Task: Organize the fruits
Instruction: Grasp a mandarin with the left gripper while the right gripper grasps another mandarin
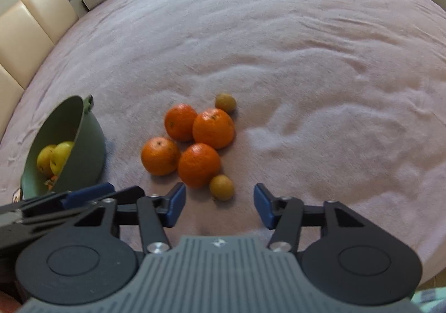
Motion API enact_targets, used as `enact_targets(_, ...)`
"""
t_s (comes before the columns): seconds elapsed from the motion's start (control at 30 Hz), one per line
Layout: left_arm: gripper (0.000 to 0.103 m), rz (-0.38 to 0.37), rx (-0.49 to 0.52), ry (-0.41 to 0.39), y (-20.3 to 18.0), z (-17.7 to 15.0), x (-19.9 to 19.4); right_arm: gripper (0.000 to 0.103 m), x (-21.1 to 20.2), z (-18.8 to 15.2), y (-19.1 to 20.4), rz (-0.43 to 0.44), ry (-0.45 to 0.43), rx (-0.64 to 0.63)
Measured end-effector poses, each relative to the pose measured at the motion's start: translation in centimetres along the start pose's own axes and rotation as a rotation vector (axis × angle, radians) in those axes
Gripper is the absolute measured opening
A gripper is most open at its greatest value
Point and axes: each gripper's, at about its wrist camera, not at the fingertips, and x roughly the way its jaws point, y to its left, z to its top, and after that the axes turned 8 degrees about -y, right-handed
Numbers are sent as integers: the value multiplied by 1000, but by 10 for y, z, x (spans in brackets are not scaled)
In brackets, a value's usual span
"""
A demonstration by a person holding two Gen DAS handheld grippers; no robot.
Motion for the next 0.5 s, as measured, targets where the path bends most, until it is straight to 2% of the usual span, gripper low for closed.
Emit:
enact_targets(0.07, 58, 24, 15, -16, 1, 0, 5, 44, 2, 5, 1, 15, -18, 4)
enact_targets(0.3, 59, 70, 113, -15, -4, -3, 26, 44, 12, 15, -2, 91, -3, 83)
enact_targets(0.5, 63, 67, 120, -17, -2, -4, 38, 45, 27, 12, -3, 88, 23, 91)
